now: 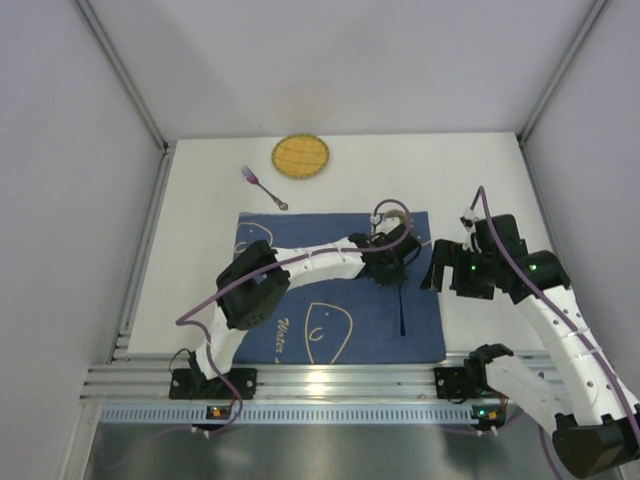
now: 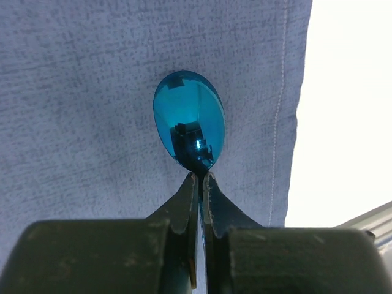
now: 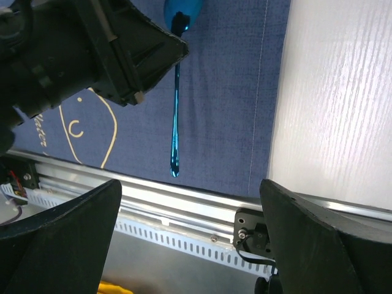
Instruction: Set the dinner table for one person
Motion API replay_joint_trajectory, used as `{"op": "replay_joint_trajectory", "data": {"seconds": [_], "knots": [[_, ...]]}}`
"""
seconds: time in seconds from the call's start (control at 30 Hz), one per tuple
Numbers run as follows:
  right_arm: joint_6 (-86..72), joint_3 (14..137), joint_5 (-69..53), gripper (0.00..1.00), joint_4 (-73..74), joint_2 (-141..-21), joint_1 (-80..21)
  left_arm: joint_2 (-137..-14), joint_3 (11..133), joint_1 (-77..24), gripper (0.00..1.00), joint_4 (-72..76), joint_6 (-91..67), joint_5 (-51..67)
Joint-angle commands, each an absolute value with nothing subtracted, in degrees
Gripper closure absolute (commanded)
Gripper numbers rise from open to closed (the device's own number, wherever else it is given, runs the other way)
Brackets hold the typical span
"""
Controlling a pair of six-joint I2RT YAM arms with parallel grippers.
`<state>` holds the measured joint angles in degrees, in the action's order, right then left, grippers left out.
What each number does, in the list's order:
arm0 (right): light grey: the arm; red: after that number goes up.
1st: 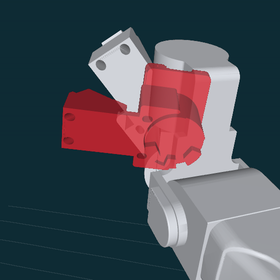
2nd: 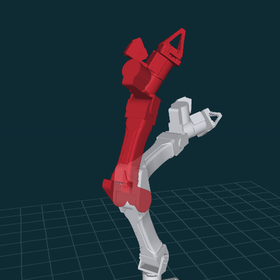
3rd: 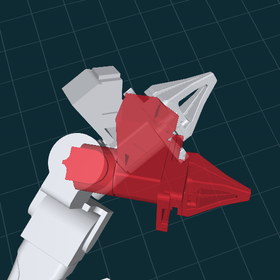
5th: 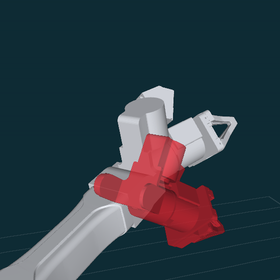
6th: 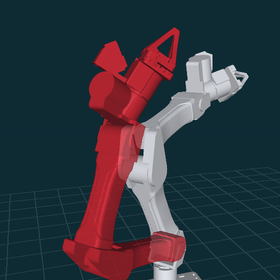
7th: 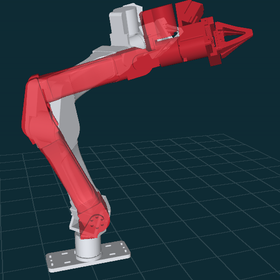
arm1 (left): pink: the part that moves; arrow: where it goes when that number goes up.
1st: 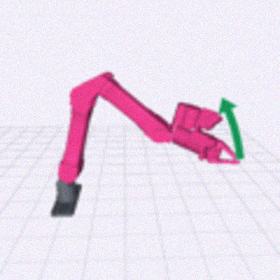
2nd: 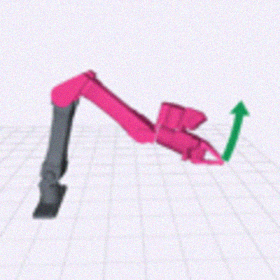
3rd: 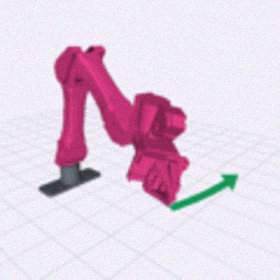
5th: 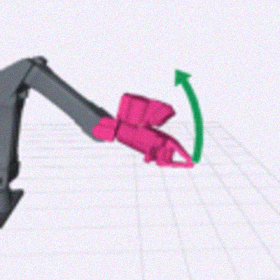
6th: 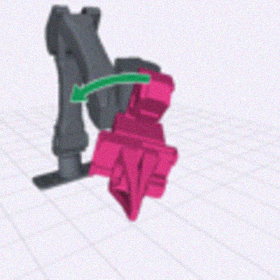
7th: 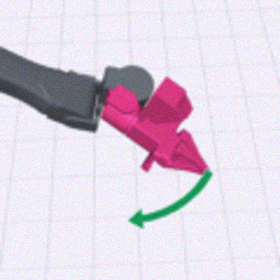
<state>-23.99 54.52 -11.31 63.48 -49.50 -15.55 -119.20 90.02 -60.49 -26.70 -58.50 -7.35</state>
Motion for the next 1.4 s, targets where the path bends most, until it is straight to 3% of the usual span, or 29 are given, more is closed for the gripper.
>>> {"op": "replay_joint_trajectory", "data": {"seconds": [0.0, 0.17, 0.33, 0.43, 0.6, 0.8, 0.97, 1.03, 1.37], "knots": [[-23.1, 57.3, -9.3, 0.05, 64.3, -48.2, -17.5, -120.5, 92.4, -61.6, 0.93, -25.7, -59.6, -8.3], [-23.9, 55.6, -10.0, 0.04, 62.8, -47.1, -17.7, -119.4, 91.6, -62.6, 0.47, -29.6, -60.0, -9.0], [-24.3, 55.5, -9.8, 0.04, 62.0, -47.1, -17.7, -113.2, 93.9, -62.0, 0.32, -36.4, -58.4, -14.2], [-23.6, 57.6, -8.3, 0.04, 61.9, -48.3, -17.7, -108.2, 96.4, -56.3, 0.28, -40.2, -53.6, -18.1], [-22.8, 60.5, -6.2, 0.04, 61.3, -52.9, -17.6, -104.1, 91.6, -38.2, 0.27, -36.1, -49.6, -12.2], [-23.6, 60.0, -5.3, 0.04, 59.9, -57.0, -17.4, -118.5, 106.3, -15.3, 0.29, -40.2, -41.9, -9.1], [-23.6, 61.8, -2.8, 0.04, 59.5, -62.0, -17.3, -134.0, 130.1, -10.1, 0.32, -47.8, -37.9, -9.9], [-23.7, 63.0, -2.5, 0.04, 59.3, -64.6, -17.2, -138.4, 134.3, -9.1, 0.32, -48.9, -38.5, -10.7], [-23.6, 68.1, -2.1, 0.04, 58.4, -74.4, -17.1, -142.4, 131.0, -8.0, 0.32, -44.6, -39.5, -11.0]]}}
